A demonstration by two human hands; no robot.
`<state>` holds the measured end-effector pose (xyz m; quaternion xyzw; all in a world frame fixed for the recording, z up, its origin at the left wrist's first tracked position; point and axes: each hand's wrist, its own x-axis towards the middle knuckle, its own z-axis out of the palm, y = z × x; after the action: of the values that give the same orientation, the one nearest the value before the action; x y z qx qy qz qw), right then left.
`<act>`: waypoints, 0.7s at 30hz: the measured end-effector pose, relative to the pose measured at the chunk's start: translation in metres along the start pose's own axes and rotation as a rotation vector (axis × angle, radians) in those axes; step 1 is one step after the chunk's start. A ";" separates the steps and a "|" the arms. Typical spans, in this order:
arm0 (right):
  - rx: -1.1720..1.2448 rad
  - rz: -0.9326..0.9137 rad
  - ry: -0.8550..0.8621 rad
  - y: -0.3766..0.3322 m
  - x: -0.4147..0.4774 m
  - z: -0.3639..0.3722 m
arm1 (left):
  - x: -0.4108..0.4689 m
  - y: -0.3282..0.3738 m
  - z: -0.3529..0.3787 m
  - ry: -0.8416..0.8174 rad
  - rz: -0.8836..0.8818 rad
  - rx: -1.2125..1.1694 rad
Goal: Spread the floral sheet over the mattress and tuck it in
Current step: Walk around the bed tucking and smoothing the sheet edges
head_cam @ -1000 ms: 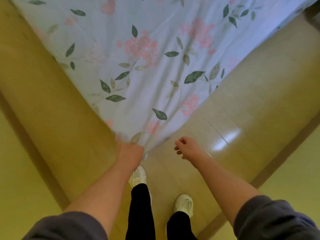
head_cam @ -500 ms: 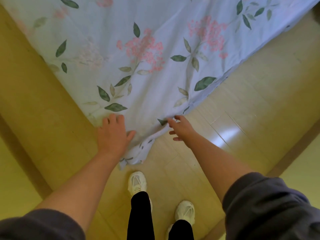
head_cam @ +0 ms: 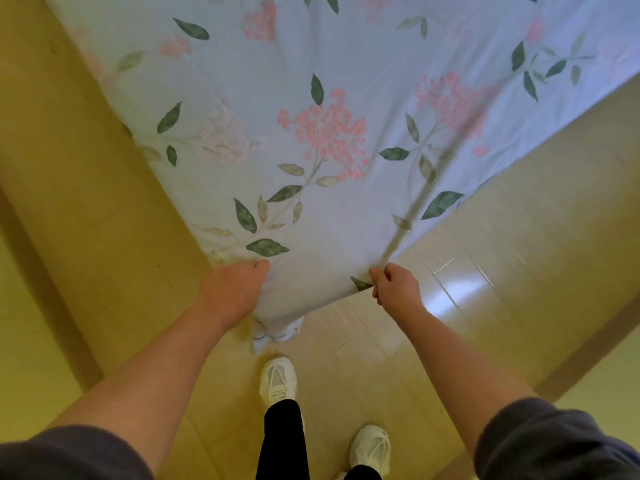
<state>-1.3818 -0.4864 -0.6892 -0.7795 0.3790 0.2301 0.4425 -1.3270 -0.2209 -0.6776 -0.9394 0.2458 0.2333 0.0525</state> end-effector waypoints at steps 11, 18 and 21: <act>0.276 0.323 -0.080 -0.046 0.027 -0.015 | -0.010 -0.015 0.015 0.103 -0.957 -0.874; 0.083 0.244 0.079 -0.032 0.027 -0.015 | -0.020 -0.043 0.045 0.102 -1.004 -0.931; 0.009 0.291 0.123 -0.045 0.020 -0.012 | -0.036 -0.056 0.051 0.011 -0.973 -0.868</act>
<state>-1.3339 -0.4904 -0.6740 -0.7272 0.5151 0.2420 0.3838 -1.3482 -0.1457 -0.7066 -0.8804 -0.3238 0.2562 -0.2334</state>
